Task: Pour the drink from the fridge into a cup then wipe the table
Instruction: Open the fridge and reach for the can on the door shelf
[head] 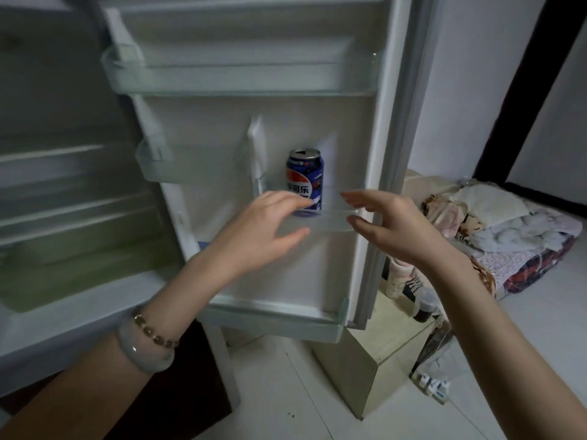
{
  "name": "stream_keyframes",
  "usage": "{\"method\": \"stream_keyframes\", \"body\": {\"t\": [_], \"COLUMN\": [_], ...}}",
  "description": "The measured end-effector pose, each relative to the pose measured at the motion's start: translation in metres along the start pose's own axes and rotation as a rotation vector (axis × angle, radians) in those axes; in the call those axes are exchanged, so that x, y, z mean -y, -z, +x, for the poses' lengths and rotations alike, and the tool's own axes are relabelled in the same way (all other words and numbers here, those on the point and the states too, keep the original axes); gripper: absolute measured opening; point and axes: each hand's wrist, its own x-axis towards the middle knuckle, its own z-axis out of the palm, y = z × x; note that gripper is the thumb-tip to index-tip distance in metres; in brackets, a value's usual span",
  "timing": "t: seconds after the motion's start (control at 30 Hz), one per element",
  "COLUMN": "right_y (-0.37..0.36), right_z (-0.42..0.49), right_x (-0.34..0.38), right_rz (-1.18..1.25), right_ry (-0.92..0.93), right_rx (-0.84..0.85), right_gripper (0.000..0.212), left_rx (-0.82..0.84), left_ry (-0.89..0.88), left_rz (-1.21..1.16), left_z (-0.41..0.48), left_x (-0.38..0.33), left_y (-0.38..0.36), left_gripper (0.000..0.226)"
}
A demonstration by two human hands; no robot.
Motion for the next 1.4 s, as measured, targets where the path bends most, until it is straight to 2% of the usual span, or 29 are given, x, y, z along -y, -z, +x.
{"method": "stream_keyframes", "body": {"t": [0.13, 0.27, 0.33, 0.47, 0.53, 0.63, 0.77, 0.9, 1.0, 1.2, 1.4], "right_y": [-0.012, -0.032, -0.040, -0.046, -0.047, -0.047, -0.048, -0.047, -0.044, -0.023, -0.002], "right_z": [0.022, 0.045, 0.056, 0.076, 0.085, 0.094, 0.098, 0.099, 0.097, 0.092, 0.071], "right_x": [0.024, 0.029, 0.025, 0.012, 0.006, 0.003, 0.002, -0.003, -0.001, 0.017, 0.041], "right_rz": [0.072, 0.147, 0.209, 0.289, 0.315, 0.343, 0.386, 0.441, 0.459, 0.495, 0.513], "right_ry": [0.029, -0.102, -0.209, -0.427, -0.497, -0.573, -0.570, -0.567, -0.531, -0.396, -0.324], "right_rx": [-0.124, -0.176, -0.154, -0.035, 0.009, 0.069, 0.145, 0.163, 0.105, -0.022, 0.009], "right_gripper": [0.050, 0.061, 0.066, 0.072, 0.073, 0.068, 0.052, 0.047, 0.042, 0.046, 0.053], "left_rx": [-0.063, 0.004, 0.043, 0.011, 0.025, 0.074, 0.072, 0.031, -0.042, -0.185, -0.200], "left_ry": [0.080, 0.293, 0.412, 0.602, 0.648, 0.675, 0.677, 0.702, 0.685, 0.580, 0.502], "left_rz": [-0.100, -0.403, -0.551, -0.800, -0.758, -0.616, -0.448, -0.369, -0.380, -0.442, -0.513], "left_z": [0.012, 0.033, 0.045, 0.070, 0.082, 0.093, 0.100, 0.104, 0.105, 0.102, 0.084], "left_x": [0.021, 0.044, 0.050, 0.054, 0.058, 0.061, 0.061, 0.056, 0.051, 0.035, 0.024], "left_y": [0.025, 0.011, 0.000, -0.020, -0.028, -0.038, -0.045, -0.046, -0.046, -0.027, -0.004], "left_gripper": [0.050, 0.065, 0.076, 0.089, 0.089, 0.075, 0.071, 0.069, 0.065, 0.052, 0.054]}}
